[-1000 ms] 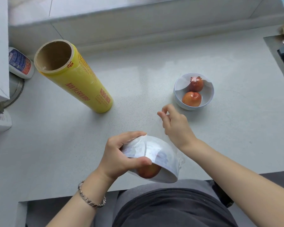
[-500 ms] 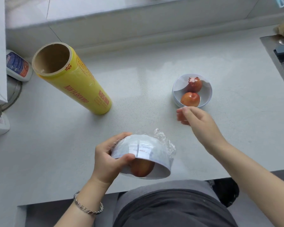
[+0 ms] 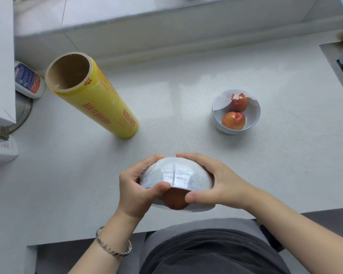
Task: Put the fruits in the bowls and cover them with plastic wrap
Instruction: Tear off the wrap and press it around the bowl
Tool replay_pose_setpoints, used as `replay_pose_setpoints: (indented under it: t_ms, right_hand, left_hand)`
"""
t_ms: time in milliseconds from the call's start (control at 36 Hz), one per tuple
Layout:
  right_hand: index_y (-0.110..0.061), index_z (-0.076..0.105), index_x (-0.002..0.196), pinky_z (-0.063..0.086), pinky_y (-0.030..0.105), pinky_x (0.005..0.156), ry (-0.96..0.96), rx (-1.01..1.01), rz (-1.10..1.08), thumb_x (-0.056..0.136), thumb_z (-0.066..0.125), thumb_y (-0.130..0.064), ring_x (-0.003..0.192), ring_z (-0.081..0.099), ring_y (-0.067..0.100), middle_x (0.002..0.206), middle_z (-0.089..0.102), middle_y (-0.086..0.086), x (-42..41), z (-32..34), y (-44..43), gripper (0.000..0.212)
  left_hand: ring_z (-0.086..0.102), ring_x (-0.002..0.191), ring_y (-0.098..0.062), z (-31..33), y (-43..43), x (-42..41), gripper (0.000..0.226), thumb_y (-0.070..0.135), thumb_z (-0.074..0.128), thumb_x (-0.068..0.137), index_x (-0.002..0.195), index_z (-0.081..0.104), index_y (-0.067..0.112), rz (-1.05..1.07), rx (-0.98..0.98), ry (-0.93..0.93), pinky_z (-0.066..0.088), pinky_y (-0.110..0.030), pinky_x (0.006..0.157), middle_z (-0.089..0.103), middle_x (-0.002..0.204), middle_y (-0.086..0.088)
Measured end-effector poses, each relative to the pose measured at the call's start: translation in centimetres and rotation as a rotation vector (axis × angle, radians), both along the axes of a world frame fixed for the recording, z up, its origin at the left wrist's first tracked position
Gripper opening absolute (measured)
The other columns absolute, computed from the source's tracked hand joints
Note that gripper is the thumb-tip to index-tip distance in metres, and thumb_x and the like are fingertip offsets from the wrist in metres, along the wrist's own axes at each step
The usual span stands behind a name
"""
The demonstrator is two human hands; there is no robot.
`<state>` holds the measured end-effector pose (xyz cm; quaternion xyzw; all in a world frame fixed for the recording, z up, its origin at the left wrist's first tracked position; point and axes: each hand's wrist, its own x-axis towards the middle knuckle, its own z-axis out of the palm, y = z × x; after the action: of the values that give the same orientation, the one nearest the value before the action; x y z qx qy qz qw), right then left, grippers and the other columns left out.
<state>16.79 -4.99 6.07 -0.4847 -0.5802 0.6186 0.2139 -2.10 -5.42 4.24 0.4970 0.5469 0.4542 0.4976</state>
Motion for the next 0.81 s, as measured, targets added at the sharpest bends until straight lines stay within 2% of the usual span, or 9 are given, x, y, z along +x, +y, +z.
replay_pose_setpoints:
  t_ms: [111, 222, 333, 444, 528, 611, 694, 750, 806]
  right_hand:
    - [-0.036, 0.054, 0.115, 0.049, 0.024, 0.090, 0.091, -0.109, 0.028, 0.047, 0.073, -0.048, 0.106, 0.058, 0.005, 0.112, 0.062, -0.013, 0.5, -0.3, 0.3, 0.071]
    - [-0.031, 0.056, 0.116, 0.049, 0.022, 0.085, 0.200, -0.187, 0.011, 0.050, 0.076, -0.038, 0.106, 0.061, 0.010, 0.112, 0.064, -0.007, 1.1, -0.9, -0.1, 0.069]
    - [-0.021, 0.063, 0.106, 0.052, 0.022, 0.078, 0.276, -0.240, -0.138, 0.049, 0.075, -0.032, 0.091, 0.066, 0.012, 0.094, 0.071, -0.002, 1.4, -1.7, -0.5, 0.059]
    - [-0.011, 0.067, 0.099, 0.051, 0.027, 0.079, 0.217, -0.226, -0.181, 0.052, 0.072, -0.038, 0.084, 0.065, 0.014, 0.090, 0.069, 0.005, 1.7, -2.1, -0.3, 0.054]
    - [-0.010, 0.069, 0.094, 0.051, 0.025, 0.077, 0.165, -0.226, -0.161, 0.051, 0.070, -0.042, 0.081, 0.065, 0.014, 0.088, 0.069, 0.008, 2.1, -1.8, 0.2, 0.053]
    - [-0.003, 0.066, 0.086, 0.043, 0.021, 0.066, 0.083, -0.184, -0.045, 0.053, 0.071, -0.044, 0.069, 0.055, 0.011, 0.072, 0.059, 0.001, 2.0, -1.2, 0.8, 0.053]
    - [-0.016, 0.066, 0.074, 0.036, 0.012, 0.056, 0.074, -0.197, 0.007, 0.060, 0.074, -0.034, 0.058, 0.048, 0.004, 0.058, 0.054, -0.013, 1.8, -0.5, 1.3, 0.024]
    - [-0.017, 0.069, 0.075, 0.040, 0.013, 0.060, 0.088, -0.212, -0.009, 0.061, 0.073, -0.031, 0.060, 0.053, 0.003, 0.060, 0.059, -0.012, 1.9, -0.3, 1.6, 0.020]
    - [-0.013, 0.070, 0.083, 0.044, 0.021, 0.070, 0.068, -0.206, -0.035, 0.056, 0.076, -0.037, 0.069, 0.058, 0.006, 0.071, 0.066, -0.006, 1.9, -0.4, 1.8, 0.037]
  left_hand:
    - [0.067, 0.076, -0.008, -0.3, 0.0, 0.1, 0.065, 0.076, 0.073, 0.044, 0.082, 0.076, 0.023, 0.030, -0.025, -0.086, 0.052, -0.022, 0.069, 0.073, 0.078, 0.009]
    - [0.066, 0.075, -0.011, -1.0, -0.1, 0.3, 0.062, 0.076, 0.074, 0.042, 0.076, 0.077, 0.025, 0.138, -0.075, -0.204, 0.053, -0.028, 0.070, 0.073, 0.075, 0.007]
    - [0.065, 0.066, -0.002, -0.8, 0.2, 0.8, 0.064, 0.083, 0.068, 0.034, 0.065, 0.076, 0.028, 0.132, -0.196, -0.237, 0.051, -0.016, 0.061, 0.072, 0.066, 0.009]
    - [0.066, 0.075, 0.002, -0.2, 1.1, 0.0, 0.081, 0.088, 0.063, 0.035, 0.084, 0.074, 0.025, -0.102, -0.276, -0.129, 0.049, -0.010, 0.066, 0.074, 0.079, 0.010]
    - [0.064, 0.098, 0.003, 0.8, 2.6, -1.0, 0.097, 0.087, 0.063, 0.035, 0.111, 0.057, 0.028, -0.310, -0.307, 0.004, 0.046, -0.008, 0.078, 0.068, 0.107, 0.008]
    - [0.061, 0.108, -0.004, 1.5, 3.4, -0.5, 0.086, 0.073, 0.074, 0.039, 0.113, 0.054, 0.034, -0.521, -0.389, 0.087, 0.047, -0.019, 0.093, 0.064, 0.115, 0.008]
    - [0.061, 0.107, -0.007, 1.4, 3.1, 0.6, 0.071, 0.065, 0.071, 0.046, 0.109, 0.059, 0.034, -0.607, -0.412, 0.166, 0.046, -0.020, 0.091, 0.065, 0.113, 0.010]
    - [0.062, 0.104, -0.006, 1.3, 2.6, 0.8, 0.061, 0.058, 0.065, 0.055, 0.108, 0.063, 0.028, -0.572, -0.398, 0.116, 0.046, -0.018, 0.087, 0.067, 0.111, 0.007]
    - [0.062, 0.103, -0.004, 1.1, 1.9, 0.9, 0.069, 0.065, 0.068, 0.054, 0.110, 0.063, 0.026, -0.517, -0.391, 0.084, 0.046, -0.017, 0.086, 0.068, 0.111, 0.008]
